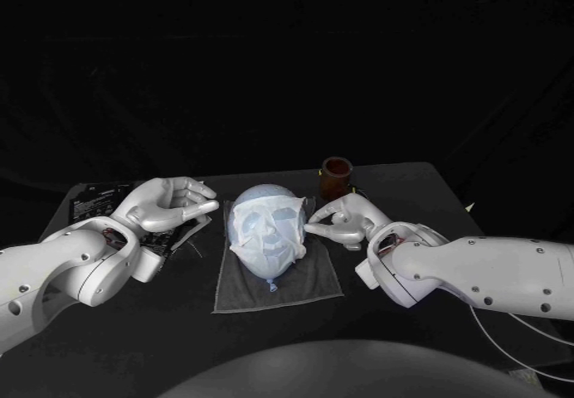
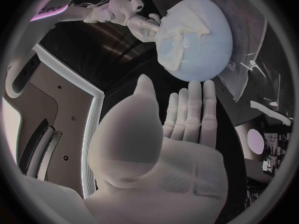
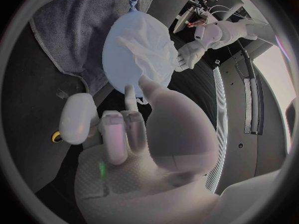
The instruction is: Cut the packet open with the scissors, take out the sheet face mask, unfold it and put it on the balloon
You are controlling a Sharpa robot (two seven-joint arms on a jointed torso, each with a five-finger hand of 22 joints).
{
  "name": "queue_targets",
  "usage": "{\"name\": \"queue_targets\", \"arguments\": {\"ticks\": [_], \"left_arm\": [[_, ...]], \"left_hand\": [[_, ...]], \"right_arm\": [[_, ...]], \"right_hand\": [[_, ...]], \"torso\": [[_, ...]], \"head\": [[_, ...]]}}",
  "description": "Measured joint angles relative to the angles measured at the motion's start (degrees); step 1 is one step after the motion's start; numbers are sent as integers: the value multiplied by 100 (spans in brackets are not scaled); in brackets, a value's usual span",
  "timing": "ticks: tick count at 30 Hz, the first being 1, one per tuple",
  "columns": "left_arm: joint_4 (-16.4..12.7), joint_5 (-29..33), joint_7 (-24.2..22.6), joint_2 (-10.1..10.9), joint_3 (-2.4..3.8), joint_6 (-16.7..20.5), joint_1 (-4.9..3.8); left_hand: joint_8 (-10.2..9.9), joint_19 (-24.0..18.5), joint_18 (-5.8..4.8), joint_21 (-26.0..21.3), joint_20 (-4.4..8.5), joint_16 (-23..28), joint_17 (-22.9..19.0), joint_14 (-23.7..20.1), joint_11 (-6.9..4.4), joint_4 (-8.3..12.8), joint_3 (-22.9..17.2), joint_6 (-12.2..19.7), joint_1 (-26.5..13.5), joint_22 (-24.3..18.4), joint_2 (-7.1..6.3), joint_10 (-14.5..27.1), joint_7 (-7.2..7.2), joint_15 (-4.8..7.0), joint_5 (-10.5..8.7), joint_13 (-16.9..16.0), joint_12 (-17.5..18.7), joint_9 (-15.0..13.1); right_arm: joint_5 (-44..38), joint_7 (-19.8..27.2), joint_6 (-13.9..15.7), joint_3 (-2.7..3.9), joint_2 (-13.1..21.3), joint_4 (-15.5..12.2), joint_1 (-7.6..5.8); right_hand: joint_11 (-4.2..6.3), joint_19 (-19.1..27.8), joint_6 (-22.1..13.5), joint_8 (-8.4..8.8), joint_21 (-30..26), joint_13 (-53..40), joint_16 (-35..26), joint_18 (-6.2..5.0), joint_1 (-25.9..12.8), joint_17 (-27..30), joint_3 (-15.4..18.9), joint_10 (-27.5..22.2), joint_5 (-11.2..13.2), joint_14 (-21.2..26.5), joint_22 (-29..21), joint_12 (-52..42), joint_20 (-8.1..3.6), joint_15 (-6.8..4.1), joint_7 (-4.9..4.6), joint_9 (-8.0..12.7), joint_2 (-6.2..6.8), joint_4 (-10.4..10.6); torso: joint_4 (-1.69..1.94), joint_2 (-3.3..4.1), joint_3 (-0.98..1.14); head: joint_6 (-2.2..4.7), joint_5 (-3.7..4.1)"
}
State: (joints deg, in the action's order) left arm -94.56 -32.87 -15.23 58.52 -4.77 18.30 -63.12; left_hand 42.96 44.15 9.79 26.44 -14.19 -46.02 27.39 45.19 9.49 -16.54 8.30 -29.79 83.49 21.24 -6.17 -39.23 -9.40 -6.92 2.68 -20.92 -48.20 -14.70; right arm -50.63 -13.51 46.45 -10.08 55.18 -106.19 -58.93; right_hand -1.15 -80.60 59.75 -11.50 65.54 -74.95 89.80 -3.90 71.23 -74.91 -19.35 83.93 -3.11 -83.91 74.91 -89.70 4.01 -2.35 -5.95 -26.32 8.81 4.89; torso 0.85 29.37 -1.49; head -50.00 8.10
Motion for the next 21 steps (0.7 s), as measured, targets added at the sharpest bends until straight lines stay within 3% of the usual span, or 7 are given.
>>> {"name": "queue_targets", "arguments": {"ticks": [3,5,7,10,12,14,21], "left_arm": [[-98,-121,-348,72,61,106,-5],[-157,-305,-528,84,82,186,-9],[-195,-525,-629,59,93,241,-12],[-217,-870,-695,-37,101,280,-14],[-219,-1209,-701,-154,104,285,-14],[-208,-1524,-686,-260,105,281,-15],[-123,-2709,-378,-595,100,168,-17]], "left_hand": [[-134,-522,-55,-831,-197,575,-367,-732,196,-39,-103,210,151,-513,-166,285,39,-238,0,343,402,157],[-319,-1256,-405,-1434,-248,1153,-689,-1496,432,-47,-100,431,229,-892,-524,689,240,-508,0,669,884,274],[-462,-1844,-593,-1795,-262,1569,-924,-2007,498,-67,146,568,296,-1165,-839,1000,377,-668,17,922,1267,358],[-758,-2322,-590,-2057,-274,2495,-1465,-2873,317,-75,359,845,340,-1378,-1060,1374,527,-864,17,1176,1676,482],[-1224,-2621,-589,-2186,-282,3237,-1897,-3514,192,-81,447,1219,311,-1496,-1115,1741,654,-880,17,1337,2009,629],[-1497,-2816,-590,-2279,-292,3683,-2148,-3915,-9,-76,452,1495,253,-1569,-1173,2197,831,-862,17,1492,2400,721],[-1605,-3234,-590,-2392,-287,3909,-2295,-4067,-159,-68,459,1580,183,-1714,-1178,2435,896,-841,17,1600,2701,755]], "right_arm": [[4,26,0,0,37,-1,4],[11,45,-1,0,57,-4,10],[20,62,-3,-1,67,-7,15],[34,89,-10,-1,77,-11,18],[47,110,-21,-1,83,-13,21],[56,129,-34,-1,84,-15,24],[92,169,-86,-3,78,-22,45]], "right_hand": [[0,0,-29,0,0,1,0,0,0,-1,16,0,0,0,1,1,0,0,-29,8,0,16],[-1,0,-29,22,-21,2,0,0,-23,-3,31,1,0,0,1,1,0,0,-29,9,23,1],[-15,12,-30,22,-44,2,0,0,-23,-4,31,15,0,0,2,8,12,0,-29,14,23,2],[-32,21,-63,57,-89,5,-1,0,-26,-4,49,8,0,-20,3,-5,21,21,-62,24,27,20],[-41,42,-111,77,-121,5,-3,0,-55,-4,101,-1,0,-17,4,-11,42,25,-69,32,55,25],[-41,42,-113,78,-142,5,-4,0,-61,-4,101,-1,0,-1,4,-11,42,41,-70,32,61,25],[-41,42,-113,78,-154,2,-6,0,-60,-3,100,-1,0,0,4,-10,42,41,-71,33,60,25]], "torso": [[1,0,0],[-1,0,0],[-2,-1,0],[-2,-2,0],[-3,-1,1],[-5,0,3],[-12,8,6]], "head": [[0,0],[0,-4],[0,-8],[0,-8],[0,0],[0,2],[0,16]]}}
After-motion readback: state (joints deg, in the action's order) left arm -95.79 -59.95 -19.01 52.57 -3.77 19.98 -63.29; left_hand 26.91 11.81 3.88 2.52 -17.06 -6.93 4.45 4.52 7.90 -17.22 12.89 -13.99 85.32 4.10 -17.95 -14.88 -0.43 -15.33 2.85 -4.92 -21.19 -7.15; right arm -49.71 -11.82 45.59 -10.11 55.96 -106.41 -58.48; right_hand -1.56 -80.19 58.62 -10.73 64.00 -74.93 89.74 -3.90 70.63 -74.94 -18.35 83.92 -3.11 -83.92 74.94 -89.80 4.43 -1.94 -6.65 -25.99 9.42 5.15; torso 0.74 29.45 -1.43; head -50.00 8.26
